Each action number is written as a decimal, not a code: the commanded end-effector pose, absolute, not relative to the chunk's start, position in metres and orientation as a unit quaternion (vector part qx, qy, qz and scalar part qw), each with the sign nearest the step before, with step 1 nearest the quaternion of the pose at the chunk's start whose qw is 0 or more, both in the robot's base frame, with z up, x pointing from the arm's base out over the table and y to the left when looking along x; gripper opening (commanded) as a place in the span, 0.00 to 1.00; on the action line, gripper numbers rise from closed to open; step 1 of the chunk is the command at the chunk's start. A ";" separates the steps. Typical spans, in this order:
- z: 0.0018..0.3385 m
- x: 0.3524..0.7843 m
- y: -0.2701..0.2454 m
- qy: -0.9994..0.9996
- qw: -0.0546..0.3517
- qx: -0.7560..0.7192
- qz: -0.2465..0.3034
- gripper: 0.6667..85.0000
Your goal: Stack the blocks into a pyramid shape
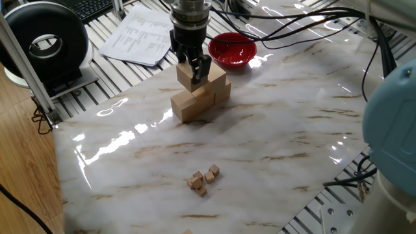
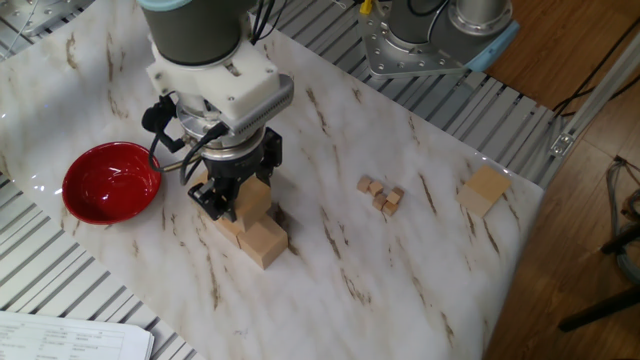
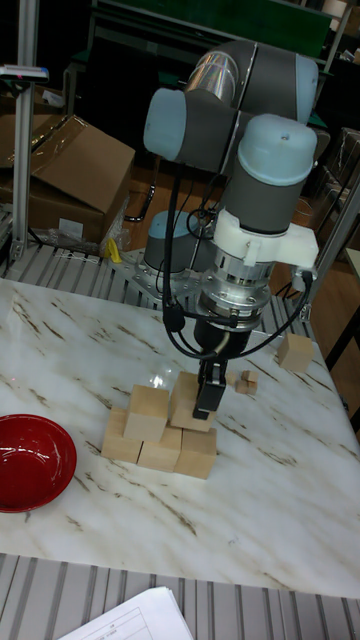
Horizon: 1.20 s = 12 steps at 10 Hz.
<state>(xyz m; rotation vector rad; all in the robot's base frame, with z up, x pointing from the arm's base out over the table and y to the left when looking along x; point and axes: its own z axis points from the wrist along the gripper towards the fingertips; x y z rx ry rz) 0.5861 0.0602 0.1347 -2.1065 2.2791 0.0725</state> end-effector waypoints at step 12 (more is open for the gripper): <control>0.117 0.584 0.057 0.727 0.013 -0.685 0.049 0.00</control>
